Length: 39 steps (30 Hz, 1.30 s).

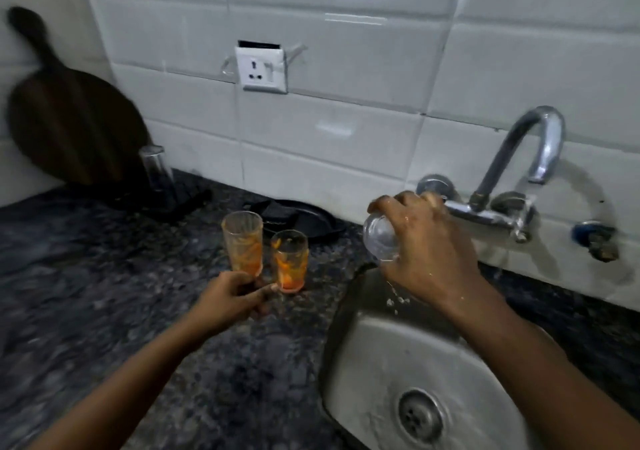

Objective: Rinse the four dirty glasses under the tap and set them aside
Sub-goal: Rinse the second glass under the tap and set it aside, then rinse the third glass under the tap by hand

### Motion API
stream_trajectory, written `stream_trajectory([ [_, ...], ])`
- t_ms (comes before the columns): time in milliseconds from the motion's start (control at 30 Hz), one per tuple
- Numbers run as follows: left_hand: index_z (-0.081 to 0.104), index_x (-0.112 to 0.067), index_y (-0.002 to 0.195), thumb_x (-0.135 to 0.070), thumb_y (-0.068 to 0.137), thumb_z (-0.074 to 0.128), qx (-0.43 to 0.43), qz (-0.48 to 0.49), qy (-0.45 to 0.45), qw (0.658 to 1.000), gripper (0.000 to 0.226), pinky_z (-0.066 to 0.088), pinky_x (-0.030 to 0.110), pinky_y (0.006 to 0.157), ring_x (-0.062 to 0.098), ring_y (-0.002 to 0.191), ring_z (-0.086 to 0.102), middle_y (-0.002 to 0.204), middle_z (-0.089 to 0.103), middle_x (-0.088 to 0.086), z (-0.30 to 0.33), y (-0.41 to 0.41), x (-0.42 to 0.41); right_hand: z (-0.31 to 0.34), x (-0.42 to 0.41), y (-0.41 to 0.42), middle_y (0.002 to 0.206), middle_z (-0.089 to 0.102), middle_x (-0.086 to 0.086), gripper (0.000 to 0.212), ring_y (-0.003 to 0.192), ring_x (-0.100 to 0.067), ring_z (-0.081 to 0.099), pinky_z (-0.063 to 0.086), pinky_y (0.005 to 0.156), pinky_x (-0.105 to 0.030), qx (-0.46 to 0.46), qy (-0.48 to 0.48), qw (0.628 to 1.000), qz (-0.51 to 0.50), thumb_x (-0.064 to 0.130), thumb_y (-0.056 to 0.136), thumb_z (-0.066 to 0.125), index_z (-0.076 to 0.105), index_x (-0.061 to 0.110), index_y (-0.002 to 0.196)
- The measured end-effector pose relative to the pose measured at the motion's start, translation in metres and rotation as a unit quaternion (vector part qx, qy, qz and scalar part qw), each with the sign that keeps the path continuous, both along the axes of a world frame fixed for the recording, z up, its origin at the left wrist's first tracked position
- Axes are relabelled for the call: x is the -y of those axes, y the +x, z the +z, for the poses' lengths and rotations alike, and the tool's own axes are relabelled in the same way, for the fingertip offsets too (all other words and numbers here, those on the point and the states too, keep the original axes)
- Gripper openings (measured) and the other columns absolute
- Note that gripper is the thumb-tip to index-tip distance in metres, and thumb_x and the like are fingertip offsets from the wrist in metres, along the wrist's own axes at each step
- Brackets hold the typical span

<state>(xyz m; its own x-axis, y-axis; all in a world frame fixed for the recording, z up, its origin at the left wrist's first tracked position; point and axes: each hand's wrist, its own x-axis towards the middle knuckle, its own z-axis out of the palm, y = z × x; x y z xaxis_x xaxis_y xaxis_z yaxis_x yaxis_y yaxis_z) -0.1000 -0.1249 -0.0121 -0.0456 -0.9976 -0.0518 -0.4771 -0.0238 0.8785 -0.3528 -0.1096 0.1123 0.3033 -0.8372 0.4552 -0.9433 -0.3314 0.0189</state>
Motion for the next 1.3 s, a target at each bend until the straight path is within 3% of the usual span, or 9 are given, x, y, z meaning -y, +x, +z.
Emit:
stream_trajectory([
  [100, 0.068, -0.01, 0.068, -0.031, 0.084, 0.065, 0.078, 0.069, -0.012, 0.995, 0.027, 0.044, 0.025, 0.055, 0.011, 0.055, 0.062, 0.061, 0.07, 0.002, -0.005, 0.071, 0.009, 0.011, 0.019, 0.05, 0.109, 0.059, -0.008, 0.059, 0.098, -0.031, 0.054, 0.049, 0.068, -0.036, 0.033, -0.08, 0.995, 0.04, 0.013, 0.057, 0.08, 0.059, 0.018, 0.112],
  [267, 0.059, -0.014, 0.065, -0.039, 0.084, 0.063, 0.161, 0.2, 0.012, 0.966, 0.032, 0.037, 0.026, 0.051, 0.017, 0.059, 0.055, 0.059, 0.058, 0.003, -0.029, 0.196, 0.034, 0.027, 0.064, 0.155, 0.113, 0.059, -0.01, 0.063, 0.101, -0.033, 0.055, 0.041, 0.069, -0.031, 0.075, -0.096, 0.989, 0.079, 0.023, 0.061, 0.082, 0.057, 0.017, 0.118],
  [400, 0.064, -0.003, 0.091, -0.04, 0.086, 0.058, 0.273, 0.314, -0.001, 0.909, 0.037, 0.045, 0.038, 0.077, 0.036, 0.094, 0.058, 0.096, 0.063, 0.021, -0.059, 0.293, 0.062, 0.023, 0.111, 0.245, 0.121, 0.06, -0.002, 0.073, 0.096, -0.033, 0.062, 0.047, 0.072, -0.035, 0.066, -0.037, 0.994, 0.085, 0.042, 0.062, 0.082, 0.05, 0.025, 0.125],
  [467, 0.058, -0.001, 0.1, -0.042, 0.088, 0.052, 0.327, 0.344, 0.024, 0.88, 0.043, 0.043, 0.044, 0.087, 0.039, 0.1, 0.053, 0.106, 0.058, 0.023, -0.076, 0.323, 0.069, 0.013, 0.136, 0.288, 0.124, 0.058, 0.0, 0.075, 0.098, -0.032, 0.061, 0.048, 0.076, -0.036, 0.048, -0.008, 0.994, 0.094, 0.046, 0.063, 0.08, 0.047, 0.026, 0.127],
  [633, 0.058, -0.001, 0.106, -0.039, 0.087, 0.055, 0.356, 0.353, 0.01, 0.865, 0.043, 0.041, 0.049, 0.094, 0.038, 0.102, 0.052, 0.108, 0.055, 0.022, -0.107, 0.335, 0.081, -0.024, 0.198, 0.378, 0.125, 0.053, -0.007, 0.076, 0.106, -0.028, 0.056, 0.045, 0.085, -0.032, 0.077, 0.086, 0.98, 0.161, 0.034, 0.064, 0.082, 0.046, 0.022, 0.13],
  [767, 0.055, -0.005, 0.113, -0.04, 0.09, 0.05, 0.356, 0.361, 0.007, 0.862, 0.043, 0.03, 0.05, 0.107, 0.036, 0.115, 0.049, 0.119, 0.053, 0.019, -0.116, 0.335, 0.087, -0.05, 0.243, 0.44, 0.119, 0.052, -0.012, 0.077, 0.106, -0.029, 0.054, 0.042, 0.085, -0.03, 0.095, 0.129, 0.974, 0.161, 0.033, 0.063, 0.084, 0.047, 0.018, 0.129],
  [967, 0.056, -0.008, 0.109, -0.041, 0.088, 0.052, 0.363, 0.366, -0.016, 0.857, 0.039, 0.035, 0.052, 0.103, 0.035, 0.112, 0.051, 0.116, 0.054, 0.016, -0.122, 0.337, 0.089, -0.08, 0.293, 0.506, 0.122, 0.051, -0.013, 0.07, 0.106, -0.031, 0.054, 0.043, 0.085, -0.031, 0.115, 0.157, 0.972, 0.136, 0.027, 0.061, 0.086, 0.051, 0.014, 0.12],
  [1067, 0.056, -0.009, 0.109, -0.04, 0.087, 0.053, 0.366, 0.374, -0.033, 0.852, 0.038, 0.036, 0.052, 0.102, 0.034, 0.114, 0.05, 0.118, 0.054, 0.015, -0.123, 0.336, 0.088, -0.092, 0.309, 0.524, 0.122, 0.051, -0.013, 0.067, 0.108, -0.032, 0.055, 0.046, 0.087, -0.036, 0.081, 0.165, 0.976, 0.119, 0.026, 0.061, 0.086, 0.052, 0.012, 0.117],
  [1300, 0.055, -0.01, 0.108, -0.042, 0.09, 0.046, 0.379, 0.376, -0.041, 0.845, 0.037, 0.04, 0.052, 0.099, 0.033, 0.112, 0.052, 0.116, 0.054, 0.015, -0.126, 0.336, 0.088, -0.104, 0.318, 0.538, 0.128, 0.047, -0.018, 0.076, 0.113, -0.036, 0.052, 0.047, 0.09, -0.041, 0.024, 0.173, 0.979, 0.103, 0.023, 0.071, 0.08, 0.04, 0.009, 0.135],
])
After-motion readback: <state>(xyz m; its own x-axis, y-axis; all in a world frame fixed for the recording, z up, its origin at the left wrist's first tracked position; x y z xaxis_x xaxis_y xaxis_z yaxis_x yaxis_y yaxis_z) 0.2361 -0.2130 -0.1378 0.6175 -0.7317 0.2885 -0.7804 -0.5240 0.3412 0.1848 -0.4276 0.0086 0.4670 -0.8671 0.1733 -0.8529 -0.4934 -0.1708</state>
